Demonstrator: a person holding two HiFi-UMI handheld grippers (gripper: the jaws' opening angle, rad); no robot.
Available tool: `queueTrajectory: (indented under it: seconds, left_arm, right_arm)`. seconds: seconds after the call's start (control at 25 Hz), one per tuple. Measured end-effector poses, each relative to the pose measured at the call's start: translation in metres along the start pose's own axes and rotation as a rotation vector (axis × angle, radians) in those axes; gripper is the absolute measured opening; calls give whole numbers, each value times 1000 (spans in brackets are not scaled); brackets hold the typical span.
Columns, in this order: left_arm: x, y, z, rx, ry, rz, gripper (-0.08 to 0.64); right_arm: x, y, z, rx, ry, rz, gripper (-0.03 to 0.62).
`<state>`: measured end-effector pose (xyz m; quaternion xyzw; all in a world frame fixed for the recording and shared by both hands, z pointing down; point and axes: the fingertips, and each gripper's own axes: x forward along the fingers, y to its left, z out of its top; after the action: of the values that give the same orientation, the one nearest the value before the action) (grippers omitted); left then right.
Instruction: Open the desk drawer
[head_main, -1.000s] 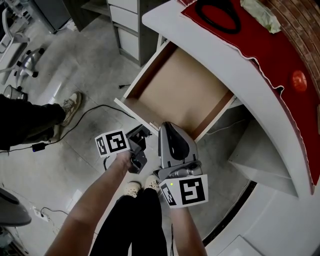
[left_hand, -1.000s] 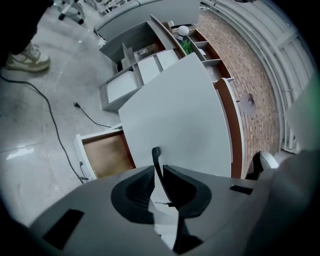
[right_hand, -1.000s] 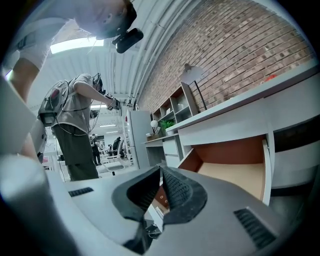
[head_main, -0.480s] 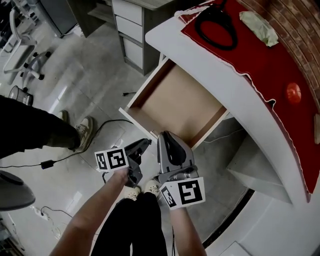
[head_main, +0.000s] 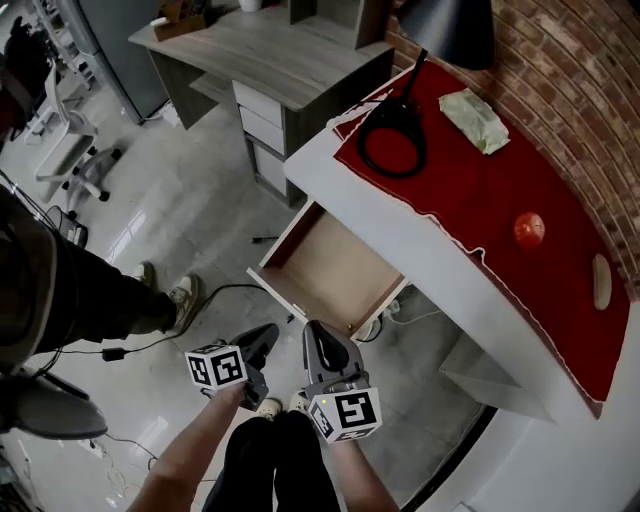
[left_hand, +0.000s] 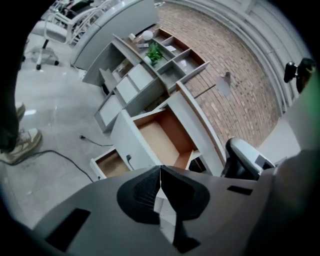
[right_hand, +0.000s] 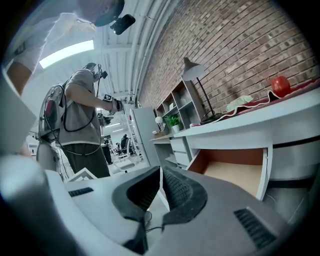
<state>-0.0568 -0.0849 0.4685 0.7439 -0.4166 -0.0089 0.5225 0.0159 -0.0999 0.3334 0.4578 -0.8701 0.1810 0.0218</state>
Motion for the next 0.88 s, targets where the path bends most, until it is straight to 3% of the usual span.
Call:
queueTrajectory:
  seconds: [0.16, 0.4, 0.68, 0.88]
  left_arm:
    - [-19, -53, 28, 121, -19, -39, 14]
    - [-43, -133, 45, 262, -3, -83, 14]
    - [-70, -194, 58, 258, -5, -174, 14]
    - [-85, -232, 81, 313, 3, -259, 14]
  right_arm:
    - [-8, 14, 29, 33, -13, -3, 23]
    - [-29, 7, 72, 104, -9, -77, 23]
    - [-55, 20, 131, 68, -65, -98, 23]
    - [-63, 42, 168, -10, -94, -94, 23]
